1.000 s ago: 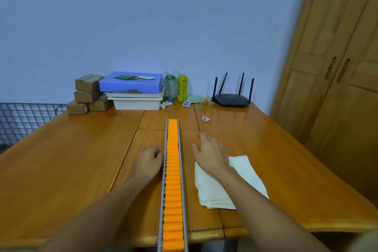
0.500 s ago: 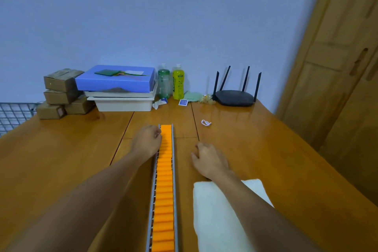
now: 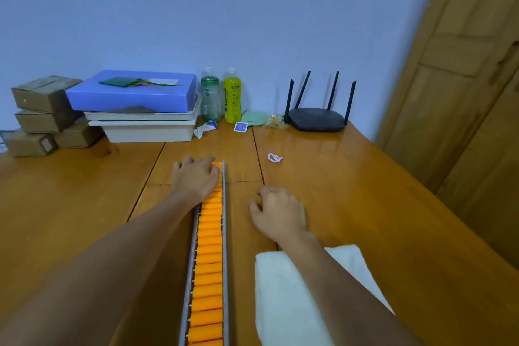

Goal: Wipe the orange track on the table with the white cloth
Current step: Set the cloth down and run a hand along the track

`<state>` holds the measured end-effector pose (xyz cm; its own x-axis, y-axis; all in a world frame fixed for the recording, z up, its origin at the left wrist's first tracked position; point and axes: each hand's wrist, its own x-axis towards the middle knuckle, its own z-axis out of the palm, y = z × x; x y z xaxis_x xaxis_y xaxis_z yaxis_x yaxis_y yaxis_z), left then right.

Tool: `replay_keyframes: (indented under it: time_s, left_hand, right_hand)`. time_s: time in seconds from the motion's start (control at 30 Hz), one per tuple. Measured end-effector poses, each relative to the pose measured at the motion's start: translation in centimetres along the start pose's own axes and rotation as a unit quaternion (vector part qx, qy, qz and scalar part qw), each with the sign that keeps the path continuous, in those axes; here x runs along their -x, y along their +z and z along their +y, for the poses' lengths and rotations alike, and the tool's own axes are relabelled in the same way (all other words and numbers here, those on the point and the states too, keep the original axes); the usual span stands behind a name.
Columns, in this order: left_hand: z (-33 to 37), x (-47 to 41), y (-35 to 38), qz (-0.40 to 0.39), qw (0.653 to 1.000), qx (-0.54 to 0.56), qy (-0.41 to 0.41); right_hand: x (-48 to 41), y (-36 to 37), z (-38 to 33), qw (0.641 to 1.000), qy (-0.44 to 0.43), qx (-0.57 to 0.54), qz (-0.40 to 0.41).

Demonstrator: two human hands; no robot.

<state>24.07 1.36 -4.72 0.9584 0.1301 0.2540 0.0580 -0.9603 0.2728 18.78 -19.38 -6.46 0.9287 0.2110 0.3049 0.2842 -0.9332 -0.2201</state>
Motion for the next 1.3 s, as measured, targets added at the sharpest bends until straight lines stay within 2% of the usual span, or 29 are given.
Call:
replay_keyframes:
  time_s: [0.3, 0.63, 0.9, 1.2, 1.3]
  left_hand:
    - [-0.5, 1.2, -0.3, -0.005, 0.996, -0.069, 0.051]
    - [-0.6, 2.7, -0.4, -0.019, 0.997, -0.06, 0.046]
    - [-0.1, 4.4, -1.0, -0.014, 0.997, -0.054, 0.052]
    - [0.4, 7.1, -2.1, -0.028, 0.996, -0.045, 0.065]
    - [0.6, 8.0, -2.6, -0.031, 0.997, -0.04, 0.065]
  right_hand:
    - [0.3, -0.1, -0.1, 1.0, 0.003, -0.015, 0.003]
    - [0.6, -1.2, -0.6, 1.0, 0.001, 0.007, -0.024]
    - [0.9, -2.7, -0.8, 0.996, 0.008, 0.002, -0.086]
    - [1.0, -3.7, -0.9, 0.977, 0.028, -0.038, -0.207]
    - [2.0, -4.0, -1.1, 0.976, 0.027, -0.041, -0.213]
